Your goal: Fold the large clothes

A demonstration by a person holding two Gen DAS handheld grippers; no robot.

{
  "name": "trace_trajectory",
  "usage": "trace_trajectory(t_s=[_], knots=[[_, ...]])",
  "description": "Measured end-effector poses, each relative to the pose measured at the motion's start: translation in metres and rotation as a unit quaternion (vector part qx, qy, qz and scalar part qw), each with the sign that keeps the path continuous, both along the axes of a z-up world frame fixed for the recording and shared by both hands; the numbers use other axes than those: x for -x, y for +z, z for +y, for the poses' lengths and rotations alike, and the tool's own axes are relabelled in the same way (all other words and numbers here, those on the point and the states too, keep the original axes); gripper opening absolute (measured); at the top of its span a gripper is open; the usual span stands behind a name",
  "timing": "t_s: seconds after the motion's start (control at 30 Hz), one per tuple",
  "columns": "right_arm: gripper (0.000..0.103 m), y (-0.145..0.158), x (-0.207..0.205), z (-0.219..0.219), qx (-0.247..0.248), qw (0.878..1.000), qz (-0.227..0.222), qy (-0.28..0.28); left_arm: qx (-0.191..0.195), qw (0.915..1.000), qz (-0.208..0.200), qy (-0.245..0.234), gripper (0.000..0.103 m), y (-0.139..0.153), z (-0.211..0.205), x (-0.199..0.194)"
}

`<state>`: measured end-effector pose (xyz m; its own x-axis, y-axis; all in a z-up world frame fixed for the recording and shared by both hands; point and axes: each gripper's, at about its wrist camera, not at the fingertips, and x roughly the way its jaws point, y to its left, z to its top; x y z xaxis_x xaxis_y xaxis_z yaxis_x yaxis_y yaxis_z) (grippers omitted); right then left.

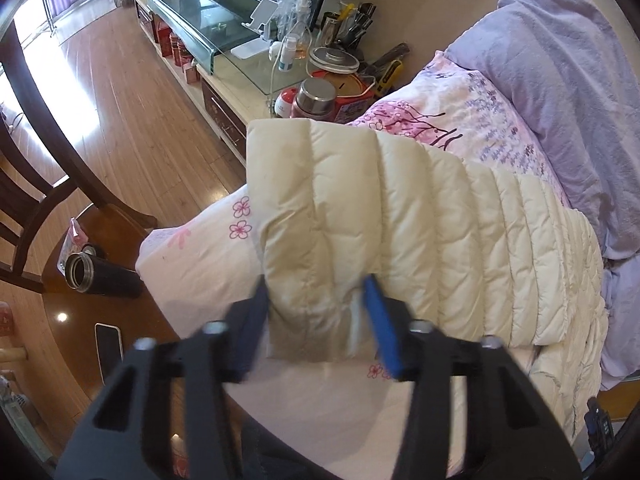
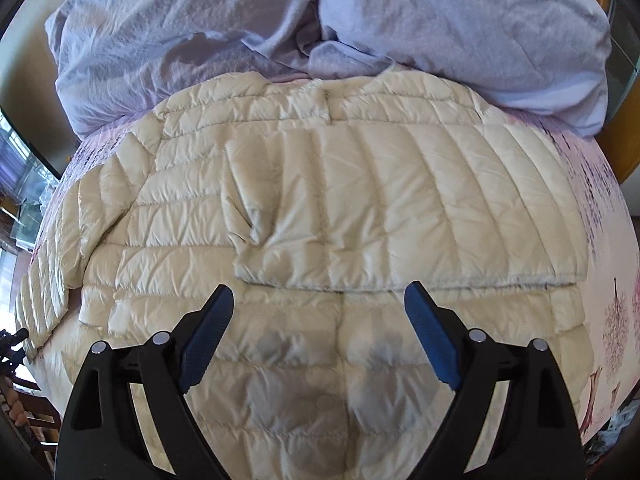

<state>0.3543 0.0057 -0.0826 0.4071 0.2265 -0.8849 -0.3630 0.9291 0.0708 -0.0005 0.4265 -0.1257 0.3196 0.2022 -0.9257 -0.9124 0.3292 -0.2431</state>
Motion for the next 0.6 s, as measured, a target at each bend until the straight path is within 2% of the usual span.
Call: trace_trajectory(t_s=[0.07, 0.17, 0.33, 0.6], knots=[[0.089, 0.000, 0.001, -0.009, -0.004, 1.000, 0.003, -0.007, -0.001, 1.0000, 0.006, 0.002, 0.024, 0.000, -0.001, -0.003], [0.089, 0.002, 0.003, -0.026, -0.011, 1.000, 0.003, -0.019, -0.012, 0.9998, 0.013, -0.003, 0.010, 0.005, -0.005, -0.010], [0.089, 0.005, 0.002, -0.063, -0.022, 0.999, 0.000, -0.047, -0.060, 0.9977, 0.021, -0.025, 0.006, 0.033, -0.016, -0.026], [0.089, 0.002, 0.000, -0.117, -0.036, 0.996, 0.008, -0.082, -0.113, 0.9894, -0.035, -0.084, 0.006, 0.100, -0.053, -0.080]])
